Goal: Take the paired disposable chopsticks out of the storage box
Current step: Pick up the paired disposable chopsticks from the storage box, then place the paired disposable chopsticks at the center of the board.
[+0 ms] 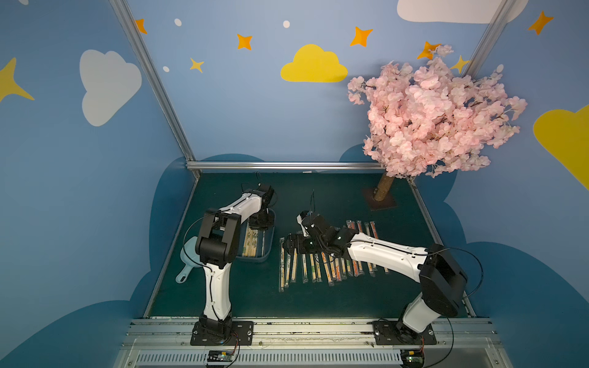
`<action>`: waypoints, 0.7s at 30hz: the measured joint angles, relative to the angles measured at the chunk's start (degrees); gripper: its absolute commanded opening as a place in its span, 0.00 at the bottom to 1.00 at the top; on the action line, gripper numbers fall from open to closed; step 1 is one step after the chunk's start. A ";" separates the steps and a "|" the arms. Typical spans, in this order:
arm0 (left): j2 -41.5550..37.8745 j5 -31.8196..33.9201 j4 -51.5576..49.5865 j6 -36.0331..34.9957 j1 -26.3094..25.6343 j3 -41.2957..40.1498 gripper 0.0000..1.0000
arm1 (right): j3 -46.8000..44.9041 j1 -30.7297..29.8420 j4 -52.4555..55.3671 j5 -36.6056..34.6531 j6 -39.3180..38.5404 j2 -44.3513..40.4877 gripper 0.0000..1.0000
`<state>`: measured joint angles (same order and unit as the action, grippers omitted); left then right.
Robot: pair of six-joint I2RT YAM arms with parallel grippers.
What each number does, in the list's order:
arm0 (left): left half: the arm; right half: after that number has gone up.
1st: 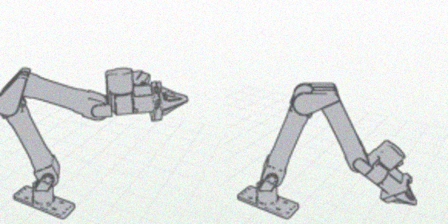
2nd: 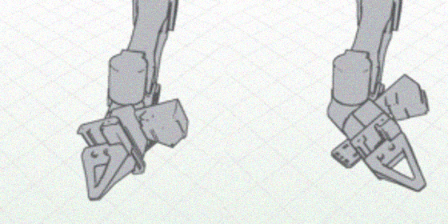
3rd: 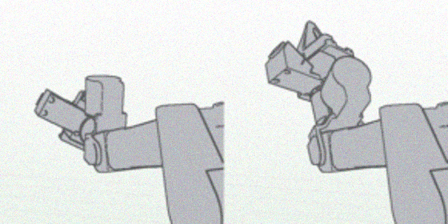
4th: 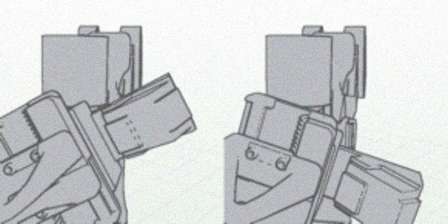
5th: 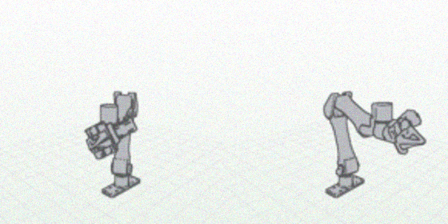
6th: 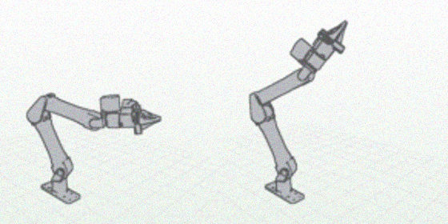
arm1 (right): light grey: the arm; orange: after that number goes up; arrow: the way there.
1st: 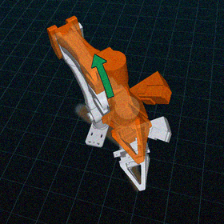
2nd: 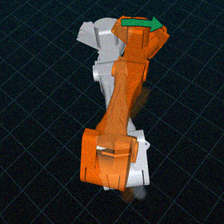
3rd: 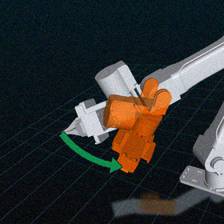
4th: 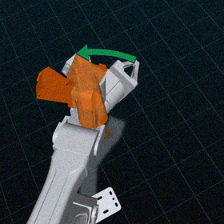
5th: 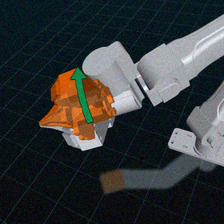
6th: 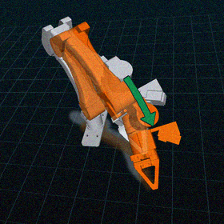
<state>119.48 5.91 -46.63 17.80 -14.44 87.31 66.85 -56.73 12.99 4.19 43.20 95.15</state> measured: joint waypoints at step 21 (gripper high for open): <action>-18.45 -4.39 -1.75 0.85 0.20 -1.79 0.03 | -3.19 -1.03 -1.70 -0.79 0.26 -1.99 0.94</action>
<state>101.03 1.52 -48.38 18.65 -14.24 85.52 63.66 -57.76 11.29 3.40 43.46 93.17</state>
